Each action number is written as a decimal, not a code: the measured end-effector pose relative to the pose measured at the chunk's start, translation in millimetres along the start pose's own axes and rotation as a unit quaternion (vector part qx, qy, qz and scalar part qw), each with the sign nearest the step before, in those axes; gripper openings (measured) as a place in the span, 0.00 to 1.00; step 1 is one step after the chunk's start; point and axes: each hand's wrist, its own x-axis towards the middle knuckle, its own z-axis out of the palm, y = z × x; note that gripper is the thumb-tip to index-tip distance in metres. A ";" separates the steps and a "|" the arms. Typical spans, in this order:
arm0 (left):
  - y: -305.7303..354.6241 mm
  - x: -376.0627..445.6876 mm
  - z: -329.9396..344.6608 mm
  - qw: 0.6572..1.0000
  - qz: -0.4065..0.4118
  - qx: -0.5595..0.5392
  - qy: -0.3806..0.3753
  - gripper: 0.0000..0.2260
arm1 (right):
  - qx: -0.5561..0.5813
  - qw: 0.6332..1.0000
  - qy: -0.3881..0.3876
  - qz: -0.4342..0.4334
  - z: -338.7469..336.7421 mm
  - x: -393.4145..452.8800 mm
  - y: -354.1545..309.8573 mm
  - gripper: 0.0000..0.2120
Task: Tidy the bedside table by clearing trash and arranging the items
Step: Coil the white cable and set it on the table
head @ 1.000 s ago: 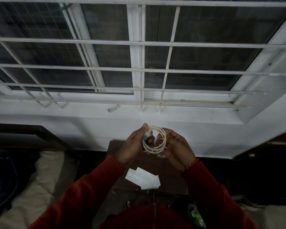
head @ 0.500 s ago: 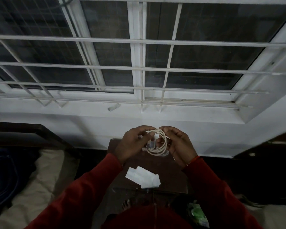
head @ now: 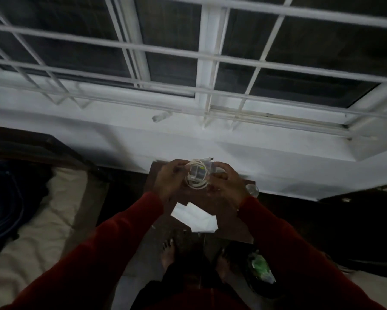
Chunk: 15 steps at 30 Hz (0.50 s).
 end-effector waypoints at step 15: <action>-193.4 163.7 7.9 0.984 -0.101 0.094 0.113 0.05 | -0.008 0.989 0.002 0.148 36.0 142.1 182.4 0.09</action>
